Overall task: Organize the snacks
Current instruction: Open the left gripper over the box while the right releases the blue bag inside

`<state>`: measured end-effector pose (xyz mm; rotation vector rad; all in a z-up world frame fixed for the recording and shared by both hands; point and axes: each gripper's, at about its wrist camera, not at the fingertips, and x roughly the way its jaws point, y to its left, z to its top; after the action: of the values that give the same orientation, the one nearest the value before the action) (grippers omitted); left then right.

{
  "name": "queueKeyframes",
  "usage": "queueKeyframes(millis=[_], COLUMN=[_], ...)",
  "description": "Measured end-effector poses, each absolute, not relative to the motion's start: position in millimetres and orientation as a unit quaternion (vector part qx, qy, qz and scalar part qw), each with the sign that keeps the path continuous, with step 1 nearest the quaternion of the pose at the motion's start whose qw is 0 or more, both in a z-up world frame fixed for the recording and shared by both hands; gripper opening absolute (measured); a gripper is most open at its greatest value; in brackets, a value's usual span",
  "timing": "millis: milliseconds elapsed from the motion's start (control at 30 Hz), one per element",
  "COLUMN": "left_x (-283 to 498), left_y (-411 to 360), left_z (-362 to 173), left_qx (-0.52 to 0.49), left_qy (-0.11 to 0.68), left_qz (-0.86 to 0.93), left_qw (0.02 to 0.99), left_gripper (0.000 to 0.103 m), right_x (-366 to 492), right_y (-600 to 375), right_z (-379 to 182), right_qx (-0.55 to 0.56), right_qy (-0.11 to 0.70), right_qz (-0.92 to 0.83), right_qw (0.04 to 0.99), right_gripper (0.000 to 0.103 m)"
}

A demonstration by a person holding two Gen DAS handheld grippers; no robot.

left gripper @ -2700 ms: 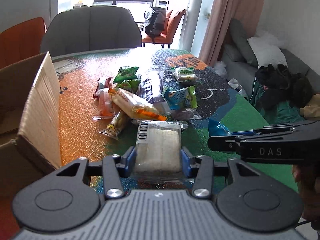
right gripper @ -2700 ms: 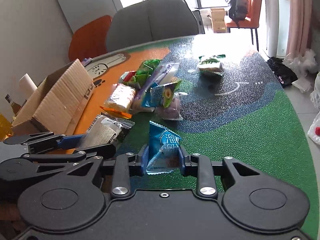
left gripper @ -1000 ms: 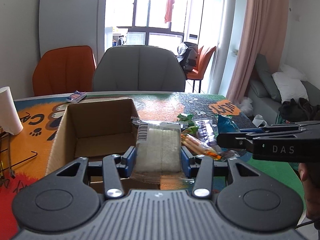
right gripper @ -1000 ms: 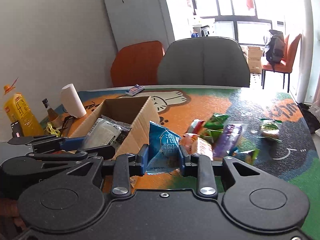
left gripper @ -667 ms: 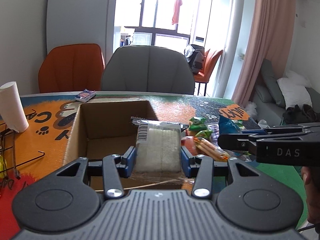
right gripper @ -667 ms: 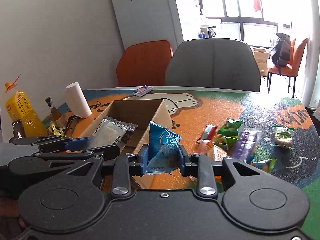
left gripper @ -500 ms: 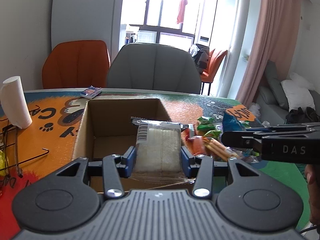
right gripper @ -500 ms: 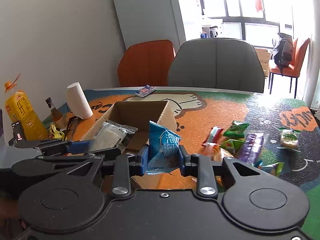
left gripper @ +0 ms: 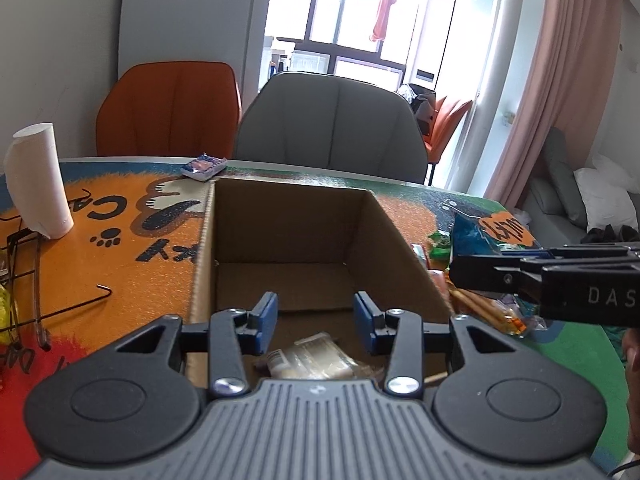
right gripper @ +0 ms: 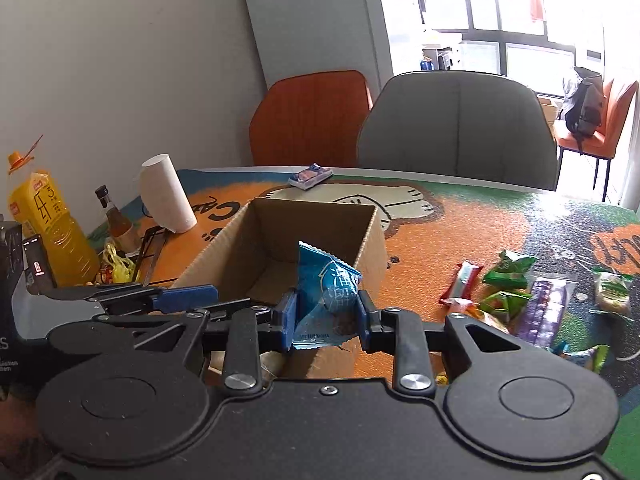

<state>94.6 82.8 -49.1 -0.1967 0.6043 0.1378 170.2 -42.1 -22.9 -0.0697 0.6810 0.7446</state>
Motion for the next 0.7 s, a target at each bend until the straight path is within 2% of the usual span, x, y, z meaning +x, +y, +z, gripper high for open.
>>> queueKeyframes(millis=[433,500,533,700], left_x=[88,87,85,78], left_y=[98,101,102,99], left_z=[-47,-46,-45,-37], left_qx=[-0.096,-0.103,-0.105,-0.102], left_qy=[0.296,0.298,0.297,0.292], left_qz=[0.095,0.1,0.101,0.106], left_qw=[0.946,0.944,0.944,0.945], left_gripper=[0.042,0.042,0.043,0.048], right_x=[169,168,166,161], right_y=[-26,-27,-28,-40], right_z=[-17,-15,-14,-7], right_qx=[-0.022,-0.014,-0.012,-0.007], right_qy=[0.321,0.324,0.321,0.312], right_qz=[0.377,0.386,0.385,0.38], right_qw=[0.868,0.864,0.865,0.87], right_gripper=[0.03,0.041,0.043,0.048])
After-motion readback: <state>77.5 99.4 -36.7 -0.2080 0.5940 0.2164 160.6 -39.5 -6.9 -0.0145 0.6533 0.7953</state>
